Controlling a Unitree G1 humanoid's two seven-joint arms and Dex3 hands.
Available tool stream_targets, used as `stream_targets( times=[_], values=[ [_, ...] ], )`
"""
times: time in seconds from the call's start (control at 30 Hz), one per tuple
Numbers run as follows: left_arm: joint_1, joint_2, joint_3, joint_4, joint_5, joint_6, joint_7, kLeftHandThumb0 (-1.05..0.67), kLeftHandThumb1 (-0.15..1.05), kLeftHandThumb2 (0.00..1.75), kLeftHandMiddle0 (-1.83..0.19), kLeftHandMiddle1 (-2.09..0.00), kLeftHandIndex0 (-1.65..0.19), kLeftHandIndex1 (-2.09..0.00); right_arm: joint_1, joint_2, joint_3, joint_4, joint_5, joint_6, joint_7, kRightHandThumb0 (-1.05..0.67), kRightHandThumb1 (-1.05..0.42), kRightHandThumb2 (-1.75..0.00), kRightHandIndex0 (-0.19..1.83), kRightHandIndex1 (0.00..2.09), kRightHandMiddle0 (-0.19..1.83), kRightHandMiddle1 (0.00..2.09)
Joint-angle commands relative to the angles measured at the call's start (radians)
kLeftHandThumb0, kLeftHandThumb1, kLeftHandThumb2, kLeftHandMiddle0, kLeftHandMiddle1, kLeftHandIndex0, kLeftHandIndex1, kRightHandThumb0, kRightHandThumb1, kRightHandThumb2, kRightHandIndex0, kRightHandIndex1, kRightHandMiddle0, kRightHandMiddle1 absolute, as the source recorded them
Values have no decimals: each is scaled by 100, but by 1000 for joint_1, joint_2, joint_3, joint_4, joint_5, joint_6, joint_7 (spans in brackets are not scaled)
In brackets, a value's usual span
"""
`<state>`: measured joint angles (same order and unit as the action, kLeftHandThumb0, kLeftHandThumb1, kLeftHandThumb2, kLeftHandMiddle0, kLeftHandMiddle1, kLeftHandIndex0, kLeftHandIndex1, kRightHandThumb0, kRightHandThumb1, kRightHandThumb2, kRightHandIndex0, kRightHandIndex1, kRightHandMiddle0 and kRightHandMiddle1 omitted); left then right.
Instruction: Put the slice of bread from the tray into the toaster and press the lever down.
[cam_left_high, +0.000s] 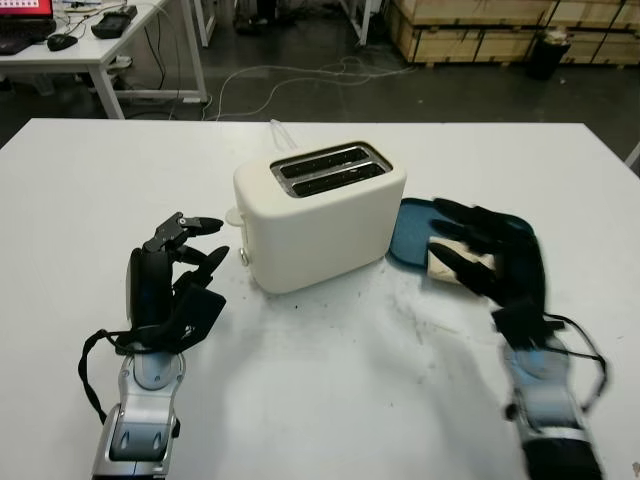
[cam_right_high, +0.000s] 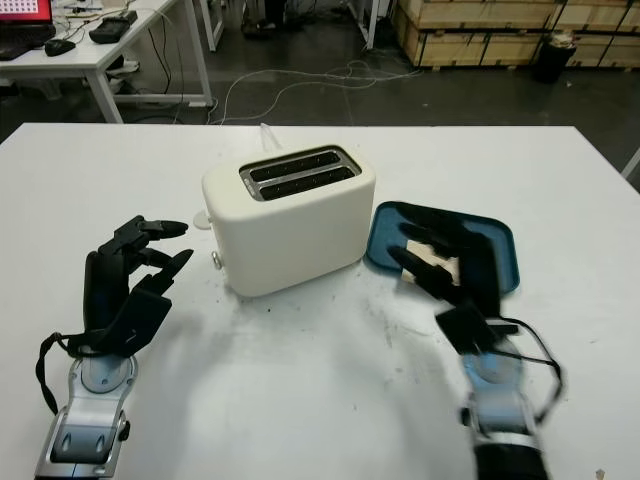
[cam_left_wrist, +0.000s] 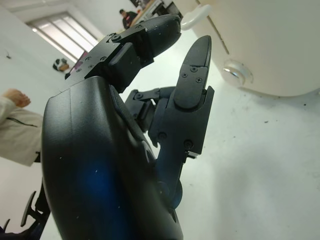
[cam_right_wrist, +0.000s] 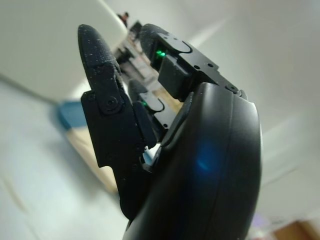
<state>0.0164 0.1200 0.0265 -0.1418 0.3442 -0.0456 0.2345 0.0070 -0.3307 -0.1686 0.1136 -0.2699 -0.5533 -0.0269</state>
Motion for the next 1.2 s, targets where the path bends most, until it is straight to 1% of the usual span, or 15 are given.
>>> stream_targets(
  times=[0.0, 0.07, 0.17, 0.27, 0.4, 0.5, 0.63, 0.73, 0.87, 1.17],
  values=[
    [-11, 6, 0, -2, 8, -6, -1, -39, 92, 4, -64, -140, -69, -76, 39, -51, -19, -28, -64, -51, -27, -59, -87, -1, 66, 0, 64, 0],
    [-13, 6, -2, -1, 14, -7, 3, -38, 92, 4, -65, -141, -69, -76, 66, -80, -28, -28, -121, -65, -59, -57, -86, 0, 60, 0, 58, 0],
    [-14, 3, -2, 1, 5, -11, 0, -37, 92, 4, -65, -142, -69, -76, 87, -109, -23, -20, -196, -48, -95, -58, -86, 0, 53, 0, 51, 0],
    [-13, -2, 0, 0, -3, -10, 1, -37, 92, 3, -63, -142, -69, -77, 81, -142, -3, 25, -278, -36, -134, -59, -85, 0, 46, 0, 46, 0],
    [-11, 1, 1, -3, -1, -7, -1, -38, 92, 4, -64, -142, -69, -77, 49, -178, 43, 97, -380, 20, -176, -61, -85, 0, 39, 0, 41, 0],
    [-11, 0, 0, -7, -1, -4, -3, -37, 92, 3, -63, -142, -69, -77, 11, -193, 88, 164, -440, 68, -213, -62, -83, 0, 37, 0, 39, 0],
    [-13, 6, -3, -3, 5, -12, -3, -37, 92, 4, -63, -142, -69, -77, -54, -218, 161, 301, -517, 69, -332, -64, -83, -1, 35, 0, 38, 0],
    [-14, 2, -4, -3, -1, -10, -6, -36, 92, 3, -64, -141, -69, -77, -104, -231, 225, 383, -571, 98, -402, -64, -85, -1, 32, 0, 35, 0],
    [-13, -2, -4, -6, -2, -11, -6, -36, 92, 3, -65, -142, -69, -77, -155, -246, 302, 455, -624, 145, -466, -64, -86, -1, 30, 0, 33, 0],
    [-12, 1, -6, -10, -3, -20, -11, -37, 92, 5, -63, -139, -68, -77, -232, -269, 435, 551, -671, 219, -552, -59, -84, 0, 28, 1, 30, 1]
  ],
)
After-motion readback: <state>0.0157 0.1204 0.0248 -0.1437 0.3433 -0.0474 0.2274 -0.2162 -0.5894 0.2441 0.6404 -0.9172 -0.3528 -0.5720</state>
